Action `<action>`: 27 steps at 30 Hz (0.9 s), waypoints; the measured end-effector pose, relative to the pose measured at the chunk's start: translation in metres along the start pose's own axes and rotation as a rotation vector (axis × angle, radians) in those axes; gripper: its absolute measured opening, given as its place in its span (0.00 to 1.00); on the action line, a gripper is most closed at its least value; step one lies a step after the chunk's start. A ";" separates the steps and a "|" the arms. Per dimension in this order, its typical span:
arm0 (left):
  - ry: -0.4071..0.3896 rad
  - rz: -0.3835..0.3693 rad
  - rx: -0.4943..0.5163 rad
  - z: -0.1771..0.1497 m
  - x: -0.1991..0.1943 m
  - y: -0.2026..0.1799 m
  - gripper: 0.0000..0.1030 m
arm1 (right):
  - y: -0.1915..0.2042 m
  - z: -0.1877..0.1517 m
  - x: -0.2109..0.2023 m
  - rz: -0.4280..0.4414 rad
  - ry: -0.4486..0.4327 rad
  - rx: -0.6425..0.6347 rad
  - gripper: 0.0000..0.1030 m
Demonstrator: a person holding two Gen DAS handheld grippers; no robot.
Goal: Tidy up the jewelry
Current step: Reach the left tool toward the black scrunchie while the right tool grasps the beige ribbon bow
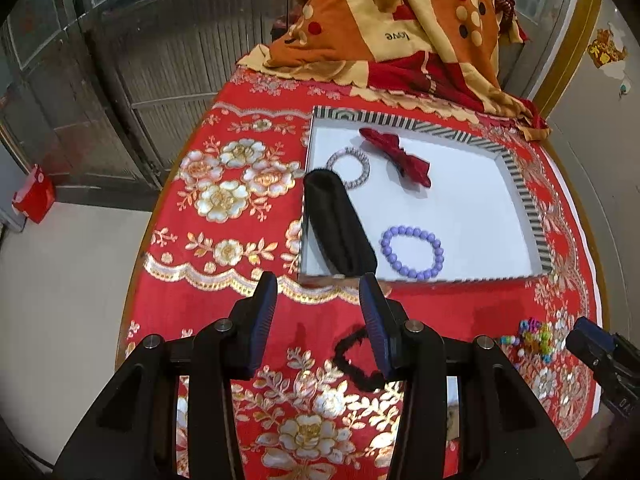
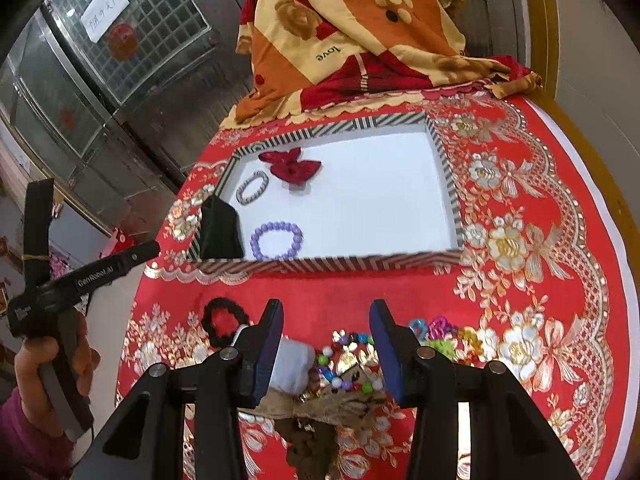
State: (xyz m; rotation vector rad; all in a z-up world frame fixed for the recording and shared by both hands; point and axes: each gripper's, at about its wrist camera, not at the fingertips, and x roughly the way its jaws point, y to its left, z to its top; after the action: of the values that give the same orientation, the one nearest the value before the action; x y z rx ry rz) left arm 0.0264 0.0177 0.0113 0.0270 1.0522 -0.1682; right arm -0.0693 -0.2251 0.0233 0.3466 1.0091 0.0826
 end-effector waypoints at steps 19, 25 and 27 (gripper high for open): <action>0.216 -0.230 -0.037 -0.040 0.028 -0.017 0.41 | -0.026 -0.062 0.009 0.053 0.145 -0.065 0.41; 0.251 -0.278 -0.039 -0.043 0.034 -0.037 0.41 | -0.002 -0.078 0.031 0.101 0.222 -0.121 0.41; 0.257 -0.279 -0.040 -0.043 0.036 -0.040 0.41 | 0.007 -0.085 0.038 0.090 0.241 -0.145 0.41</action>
State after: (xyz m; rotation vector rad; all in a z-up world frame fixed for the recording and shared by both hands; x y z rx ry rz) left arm 0.0007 -0.0220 -0.0389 -0.1381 1.3142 -0.4042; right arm -0.1198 -0.1888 -0.0468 0.2527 1.2179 0.2832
